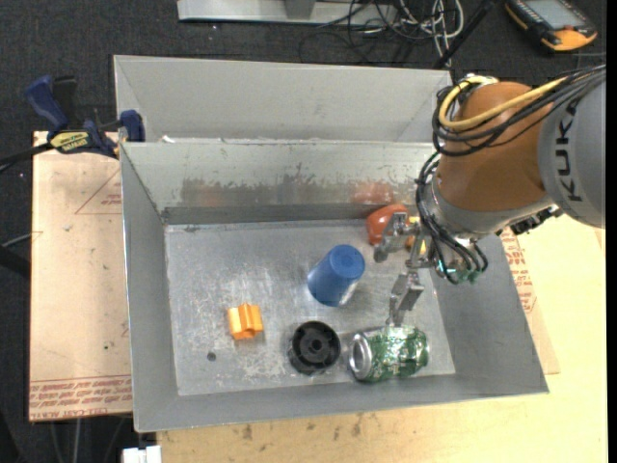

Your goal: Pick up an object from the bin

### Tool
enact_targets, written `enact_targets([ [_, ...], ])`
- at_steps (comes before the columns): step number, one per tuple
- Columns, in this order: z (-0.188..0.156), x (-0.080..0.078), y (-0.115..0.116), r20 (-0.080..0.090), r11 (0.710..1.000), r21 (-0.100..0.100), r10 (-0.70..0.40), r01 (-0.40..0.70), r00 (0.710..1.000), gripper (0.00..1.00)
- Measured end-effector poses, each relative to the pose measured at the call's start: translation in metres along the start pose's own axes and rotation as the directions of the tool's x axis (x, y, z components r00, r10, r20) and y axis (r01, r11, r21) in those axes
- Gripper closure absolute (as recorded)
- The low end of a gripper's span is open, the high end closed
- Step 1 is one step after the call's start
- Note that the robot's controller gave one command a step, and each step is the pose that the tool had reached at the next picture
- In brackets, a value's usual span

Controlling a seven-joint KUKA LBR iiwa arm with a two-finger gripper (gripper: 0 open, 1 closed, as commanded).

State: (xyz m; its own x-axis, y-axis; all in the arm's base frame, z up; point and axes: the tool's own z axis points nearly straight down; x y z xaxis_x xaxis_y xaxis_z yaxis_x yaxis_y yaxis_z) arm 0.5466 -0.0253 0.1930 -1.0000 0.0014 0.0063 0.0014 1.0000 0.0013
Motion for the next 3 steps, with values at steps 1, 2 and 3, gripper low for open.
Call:
enact_targets([
  [1,-0.004,-0.002,0.000,0.007,1.000,0.001,-0.001,0.001,1.000,0.00],
  [2,0.038,-0.029,0.023,0.020,1.000,0.003,-0.027,0.027,0.999,0.00],
  [3,0.048,-0.056,0.034,0.074,0.999,0.007,-0.040,0.039,0.996,1.00],
])
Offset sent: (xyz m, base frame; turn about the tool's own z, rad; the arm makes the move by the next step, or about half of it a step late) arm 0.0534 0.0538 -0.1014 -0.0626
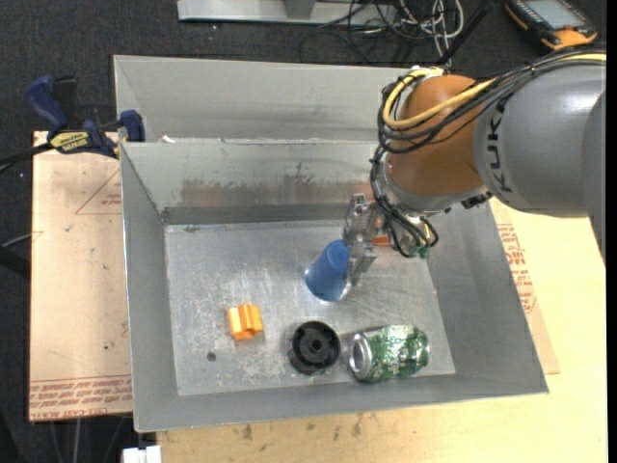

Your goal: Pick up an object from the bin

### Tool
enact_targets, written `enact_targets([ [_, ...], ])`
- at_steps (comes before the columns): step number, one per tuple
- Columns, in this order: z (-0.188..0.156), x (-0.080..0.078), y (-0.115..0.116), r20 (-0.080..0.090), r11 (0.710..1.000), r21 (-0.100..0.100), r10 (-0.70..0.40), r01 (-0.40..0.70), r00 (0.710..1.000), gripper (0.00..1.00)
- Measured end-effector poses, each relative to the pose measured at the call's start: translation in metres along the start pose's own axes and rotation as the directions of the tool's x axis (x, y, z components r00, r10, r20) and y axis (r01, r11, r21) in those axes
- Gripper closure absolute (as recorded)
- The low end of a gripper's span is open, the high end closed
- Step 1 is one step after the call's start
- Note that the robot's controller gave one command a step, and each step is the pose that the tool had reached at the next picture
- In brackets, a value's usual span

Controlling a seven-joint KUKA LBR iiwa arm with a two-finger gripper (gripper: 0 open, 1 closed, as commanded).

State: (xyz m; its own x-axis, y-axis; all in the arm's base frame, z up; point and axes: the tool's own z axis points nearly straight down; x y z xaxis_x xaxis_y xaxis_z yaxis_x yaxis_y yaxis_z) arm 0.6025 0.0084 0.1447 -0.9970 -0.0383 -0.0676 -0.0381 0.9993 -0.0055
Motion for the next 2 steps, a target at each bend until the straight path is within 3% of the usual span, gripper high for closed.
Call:
enact_targets([
  [2,0.0000,0.0000,0.0000,0.000,1.000,0.000,0.000,0.000,1.000,1.00],
])
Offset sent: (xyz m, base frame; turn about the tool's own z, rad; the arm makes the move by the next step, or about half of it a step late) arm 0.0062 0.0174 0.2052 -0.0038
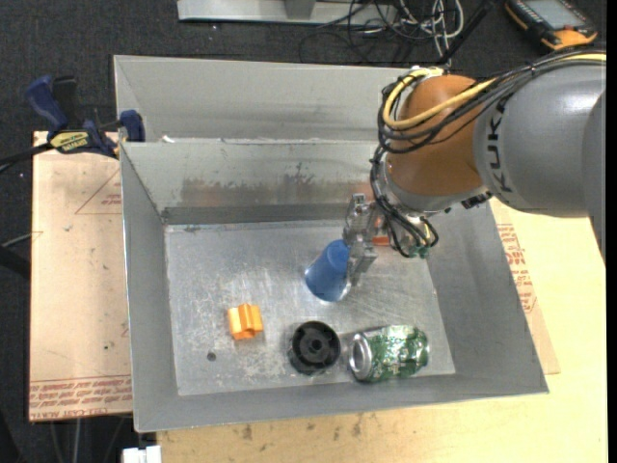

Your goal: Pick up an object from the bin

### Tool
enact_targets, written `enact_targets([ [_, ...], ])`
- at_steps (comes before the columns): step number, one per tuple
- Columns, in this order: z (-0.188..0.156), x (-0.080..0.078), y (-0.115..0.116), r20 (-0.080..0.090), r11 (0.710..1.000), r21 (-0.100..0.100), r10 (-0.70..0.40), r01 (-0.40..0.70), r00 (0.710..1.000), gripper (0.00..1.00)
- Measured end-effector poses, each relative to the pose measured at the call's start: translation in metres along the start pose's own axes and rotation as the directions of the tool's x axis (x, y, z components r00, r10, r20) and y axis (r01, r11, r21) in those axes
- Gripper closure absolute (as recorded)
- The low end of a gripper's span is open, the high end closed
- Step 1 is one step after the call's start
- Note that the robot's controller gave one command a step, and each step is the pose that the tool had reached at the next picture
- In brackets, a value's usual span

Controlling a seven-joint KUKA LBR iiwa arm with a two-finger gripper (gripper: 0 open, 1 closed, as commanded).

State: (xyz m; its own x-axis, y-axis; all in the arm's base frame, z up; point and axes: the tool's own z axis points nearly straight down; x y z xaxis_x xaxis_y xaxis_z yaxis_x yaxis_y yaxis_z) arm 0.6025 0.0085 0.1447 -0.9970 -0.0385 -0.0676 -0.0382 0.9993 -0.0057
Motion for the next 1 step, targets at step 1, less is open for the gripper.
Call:
enact_targets([
  [1,0.0000,0.0000,0.0000,0.000,1.000,0.000,0.000,0.000,1.000,1.00],
])
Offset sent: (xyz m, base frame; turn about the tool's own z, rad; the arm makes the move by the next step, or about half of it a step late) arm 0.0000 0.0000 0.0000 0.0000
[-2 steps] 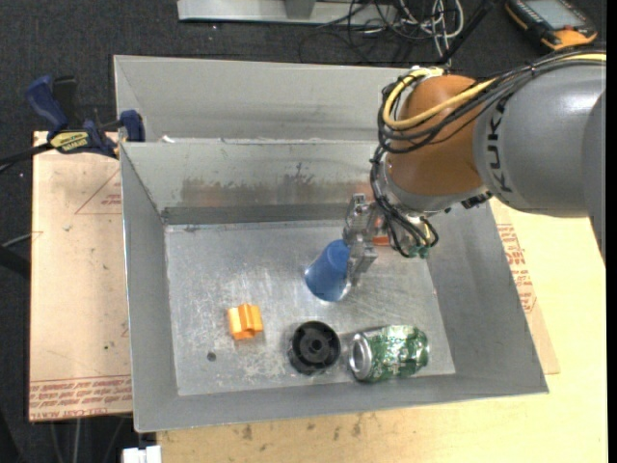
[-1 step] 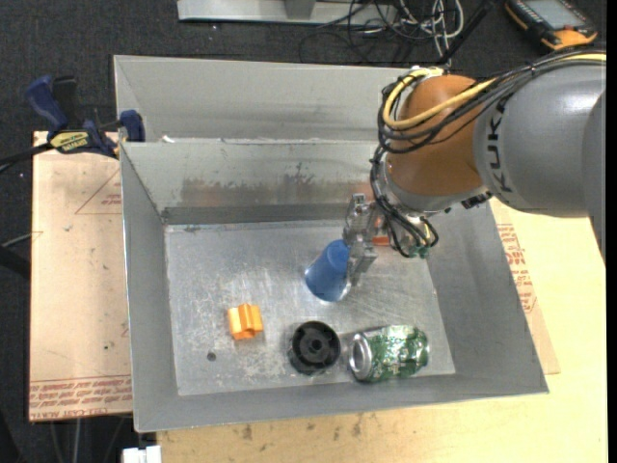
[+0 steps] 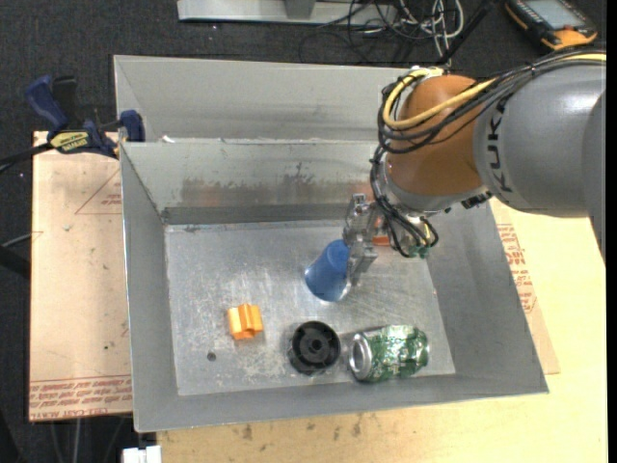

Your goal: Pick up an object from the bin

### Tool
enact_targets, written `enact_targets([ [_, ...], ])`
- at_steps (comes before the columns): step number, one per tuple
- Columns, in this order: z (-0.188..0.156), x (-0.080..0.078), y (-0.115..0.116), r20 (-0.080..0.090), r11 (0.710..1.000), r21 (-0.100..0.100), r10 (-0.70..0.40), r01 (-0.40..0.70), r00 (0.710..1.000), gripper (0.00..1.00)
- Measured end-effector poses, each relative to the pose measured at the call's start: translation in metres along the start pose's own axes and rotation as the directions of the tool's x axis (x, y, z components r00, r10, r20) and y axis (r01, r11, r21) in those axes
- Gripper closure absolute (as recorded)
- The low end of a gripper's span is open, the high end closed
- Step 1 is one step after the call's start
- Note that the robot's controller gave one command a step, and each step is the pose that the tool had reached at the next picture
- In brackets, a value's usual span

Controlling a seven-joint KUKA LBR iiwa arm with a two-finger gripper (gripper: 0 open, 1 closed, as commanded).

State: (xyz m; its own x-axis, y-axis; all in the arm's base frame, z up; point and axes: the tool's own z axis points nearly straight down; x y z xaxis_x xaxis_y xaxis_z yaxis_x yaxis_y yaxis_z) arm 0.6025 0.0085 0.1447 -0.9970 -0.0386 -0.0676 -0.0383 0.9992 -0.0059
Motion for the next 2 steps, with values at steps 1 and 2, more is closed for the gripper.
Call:
enact_targets([
  [1,0.0000,0.0000,0.0000,0.000,1.000,0.000,0.000,0.000,1.000,1.00],
  [2,0.0000,0.0000,0.0000,0.000,1.000,0.000,0.000,0.000,1.000,0.00],
])
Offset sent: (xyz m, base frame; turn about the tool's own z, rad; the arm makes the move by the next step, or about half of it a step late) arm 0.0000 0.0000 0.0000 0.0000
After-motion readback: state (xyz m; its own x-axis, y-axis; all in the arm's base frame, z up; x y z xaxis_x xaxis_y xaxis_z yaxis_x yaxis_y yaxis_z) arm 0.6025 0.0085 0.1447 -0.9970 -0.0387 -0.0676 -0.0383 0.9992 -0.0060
